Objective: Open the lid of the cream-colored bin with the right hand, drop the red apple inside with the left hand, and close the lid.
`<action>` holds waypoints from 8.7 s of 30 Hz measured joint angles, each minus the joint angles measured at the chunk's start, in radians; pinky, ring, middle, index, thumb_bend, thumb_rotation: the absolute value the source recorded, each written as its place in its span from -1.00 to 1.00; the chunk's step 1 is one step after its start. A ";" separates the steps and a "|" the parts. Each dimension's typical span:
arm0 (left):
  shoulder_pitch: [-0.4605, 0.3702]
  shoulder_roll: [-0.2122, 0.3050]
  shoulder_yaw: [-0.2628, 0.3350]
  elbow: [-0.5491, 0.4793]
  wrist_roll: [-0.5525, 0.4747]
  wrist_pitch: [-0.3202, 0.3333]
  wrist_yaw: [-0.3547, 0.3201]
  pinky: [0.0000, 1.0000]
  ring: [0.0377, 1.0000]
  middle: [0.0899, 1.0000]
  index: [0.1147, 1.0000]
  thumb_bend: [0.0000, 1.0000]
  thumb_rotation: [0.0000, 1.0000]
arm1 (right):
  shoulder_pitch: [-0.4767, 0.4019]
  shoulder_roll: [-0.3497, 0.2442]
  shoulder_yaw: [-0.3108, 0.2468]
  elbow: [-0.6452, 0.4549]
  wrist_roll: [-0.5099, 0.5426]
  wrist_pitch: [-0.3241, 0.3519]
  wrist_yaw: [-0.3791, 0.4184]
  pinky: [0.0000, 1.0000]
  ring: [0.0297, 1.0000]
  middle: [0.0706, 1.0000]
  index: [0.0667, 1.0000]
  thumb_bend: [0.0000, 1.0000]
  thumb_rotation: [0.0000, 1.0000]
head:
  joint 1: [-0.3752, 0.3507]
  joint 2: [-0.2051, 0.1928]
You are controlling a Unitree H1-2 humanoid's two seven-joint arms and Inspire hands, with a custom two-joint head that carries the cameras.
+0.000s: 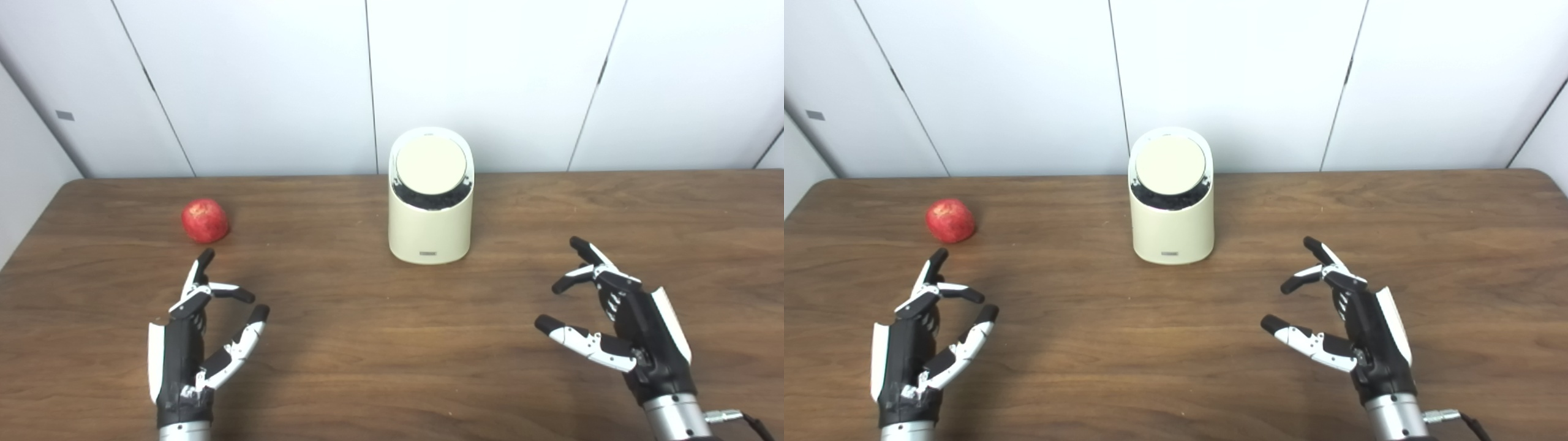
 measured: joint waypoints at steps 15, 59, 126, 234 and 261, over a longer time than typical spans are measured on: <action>0.001 0.000 0.019 0.001 0.030 0.005 -0.060 0.99 0.98 0.86 -0.15 0.03 -0.91 | -0.007 0.020 -0.007 -0.004 0.015 0.043 -0.008 1.00 0.99 0.76 -0.10 0.05 -0.72 | -0.002 -0.008; 0.007 0.002 0.024 0.058 -0.130 0.110 -0.215 1.00 1.00 1.00 1.00 -0.16 0.84 | -0.055 0.031 -0.022 0.149 0.179 0.075 -0.002 0.99 1.00 1.00 1.00 0.23 0.85 | -0.008 -0.245; -0.002 0.002 0.004 0.091 -0.085 0.081 -0.217 1.00 1.00 1.00 1.00 -0.21 0.63 | -0.840 0.001 0.260 0.747 -0.412 0.054 -0.115 0.73 0.84 0.87 0.96 0.81 -0.37 | 0.009 -0.222; 0.014 -0.009 0.018 0.032 -0.131 0.113 -0.178 0.99 1.00 1.00 1.00 0.12 0.63 | -0.077 0.000 -0.105 0.268 0.131 -0.043 -0.019 1.00 0.98 0.95 1.00 0.24 1.00 | 0.237 -0.067; -0.146 0.063 0.078 0.015 0.408 0.386 0.015 0.17 0.64 0.87 0.95 0.65 -0.49 | -0.081 -0.052 -0.155 0.232 0.243 -0.002 -0.003 0.15 0.49 0.53 0.67 0.48 0.76 | 0.430 -0.138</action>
